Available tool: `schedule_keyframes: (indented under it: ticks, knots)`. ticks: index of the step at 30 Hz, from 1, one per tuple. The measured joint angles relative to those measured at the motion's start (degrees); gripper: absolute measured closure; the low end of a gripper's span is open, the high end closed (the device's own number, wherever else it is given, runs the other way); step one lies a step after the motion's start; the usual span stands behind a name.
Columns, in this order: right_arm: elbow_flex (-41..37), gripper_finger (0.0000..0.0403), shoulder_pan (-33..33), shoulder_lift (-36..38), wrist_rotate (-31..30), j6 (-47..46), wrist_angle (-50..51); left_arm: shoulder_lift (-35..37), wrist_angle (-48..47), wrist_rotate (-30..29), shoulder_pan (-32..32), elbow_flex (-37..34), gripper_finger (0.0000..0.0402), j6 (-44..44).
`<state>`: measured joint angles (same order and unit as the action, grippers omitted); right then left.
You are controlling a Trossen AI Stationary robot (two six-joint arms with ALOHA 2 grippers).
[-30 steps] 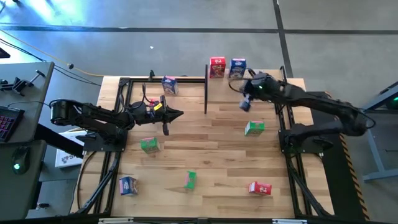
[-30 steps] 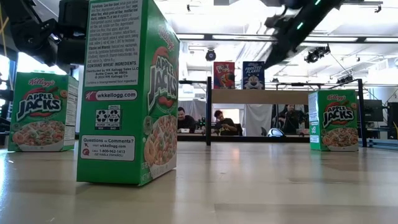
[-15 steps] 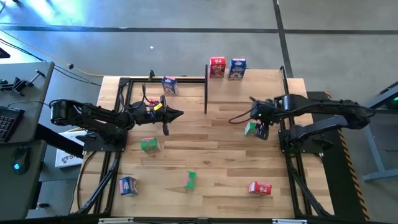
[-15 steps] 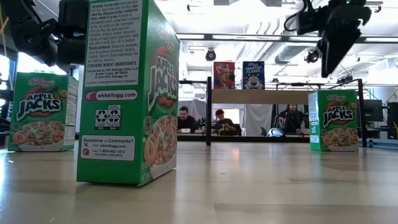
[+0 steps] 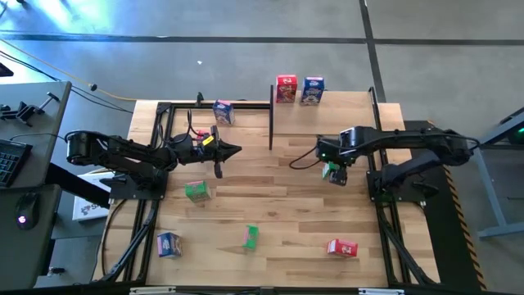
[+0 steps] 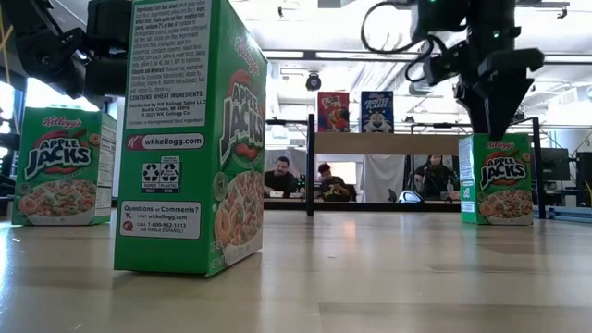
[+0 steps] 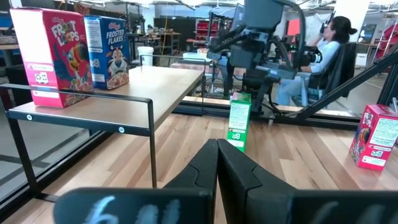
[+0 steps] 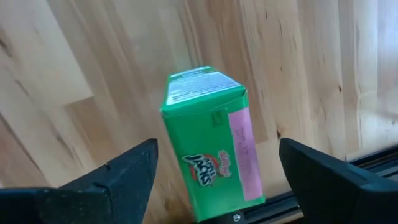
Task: Stack cereal on shelf
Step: Put the top right green cereal box on the shelf to the right of the blue cereal box
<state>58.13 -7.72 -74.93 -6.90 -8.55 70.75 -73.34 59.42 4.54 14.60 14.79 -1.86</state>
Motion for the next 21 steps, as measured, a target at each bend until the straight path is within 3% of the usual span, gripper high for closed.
schedule_keyframes:
  ticks: [5, 16, 21]
  knots:
    - [-1.36, 0.0114, -2.03, -0.85, 0.61, 1.53, 0.06, 0.00, -0.02, 0.00, -0.01, 0.00, 0.0401, -0.01]
    - [-2.97, 0.0232, -3.14, -0.37, 3.94, 2.59, -1.28, 0.00, -0.04, 0.00, 0.01, 0.00, 0.0401, -0.01]
    - [-1.65, 0.0252, -3.14, 0.12, 4.56, 3.20, -0.13, 0.00, -0.04, 0.00, -0.01, 0.00, 0.0401, -0.01]
